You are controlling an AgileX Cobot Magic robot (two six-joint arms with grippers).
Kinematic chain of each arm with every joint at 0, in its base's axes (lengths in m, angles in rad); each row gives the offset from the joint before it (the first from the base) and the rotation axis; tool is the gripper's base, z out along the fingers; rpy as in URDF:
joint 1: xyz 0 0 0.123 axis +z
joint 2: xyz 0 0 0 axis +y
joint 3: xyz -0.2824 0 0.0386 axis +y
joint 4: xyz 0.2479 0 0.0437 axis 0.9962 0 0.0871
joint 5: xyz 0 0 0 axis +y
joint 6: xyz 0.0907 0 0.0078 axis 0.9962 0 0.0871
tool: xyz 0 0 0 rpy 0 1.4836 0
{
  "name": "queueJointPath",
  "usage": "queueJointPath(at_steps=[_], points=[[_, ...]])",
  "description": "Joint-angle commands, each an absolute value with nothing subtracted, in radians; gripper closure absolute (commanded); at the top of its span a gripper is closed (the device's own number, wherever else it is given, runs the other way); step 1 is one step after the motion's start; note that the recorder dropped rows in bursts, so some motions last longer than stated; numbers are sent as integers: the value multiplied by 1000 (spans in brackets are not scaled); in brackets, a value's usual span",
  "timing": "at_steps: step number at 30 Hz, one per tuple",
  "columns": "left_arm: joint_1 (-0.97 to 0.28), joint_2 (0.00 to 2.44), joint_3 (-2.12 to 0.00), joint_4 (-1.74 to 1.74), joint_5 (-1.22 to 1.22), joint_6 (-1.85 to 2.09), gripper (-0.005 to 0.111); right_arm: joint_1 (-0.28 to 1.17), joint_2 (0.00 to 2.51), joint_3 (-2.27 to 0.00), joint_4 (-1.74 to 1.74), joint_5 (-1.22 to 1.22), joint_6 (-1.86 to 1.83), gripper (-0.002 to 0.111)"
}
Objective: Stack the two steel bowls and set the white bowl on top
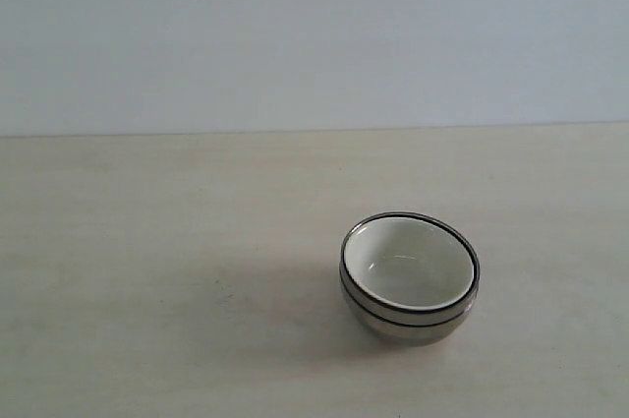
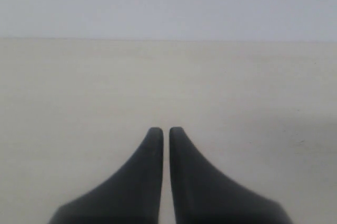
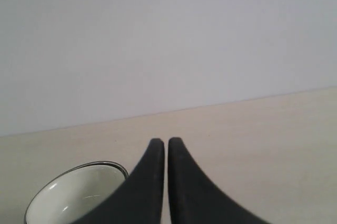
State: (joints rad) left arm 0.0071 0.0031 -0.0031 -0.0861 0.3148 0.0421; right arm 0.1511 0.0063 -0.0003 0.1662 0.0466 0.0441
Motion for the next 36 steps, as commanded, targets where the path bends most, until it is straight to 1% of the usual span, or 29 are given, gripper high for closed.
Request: queueJointPath(at_steps=[1,25,29,31,36], points=[[2,0,0,-86,307,37,103,149,0,0,170,49,42,108],[2,0,0,-86,307,37,103,149,0,0,170,47,42,108],[2,0,0,-86,307,37,103,149,0,0,75,51,42,108],[2,0,0,-86,307,37,103,149,0,0,-7,68,42,108],[2,0,0,-86,307,37,103,149,0,0,-20,183,42,108]])
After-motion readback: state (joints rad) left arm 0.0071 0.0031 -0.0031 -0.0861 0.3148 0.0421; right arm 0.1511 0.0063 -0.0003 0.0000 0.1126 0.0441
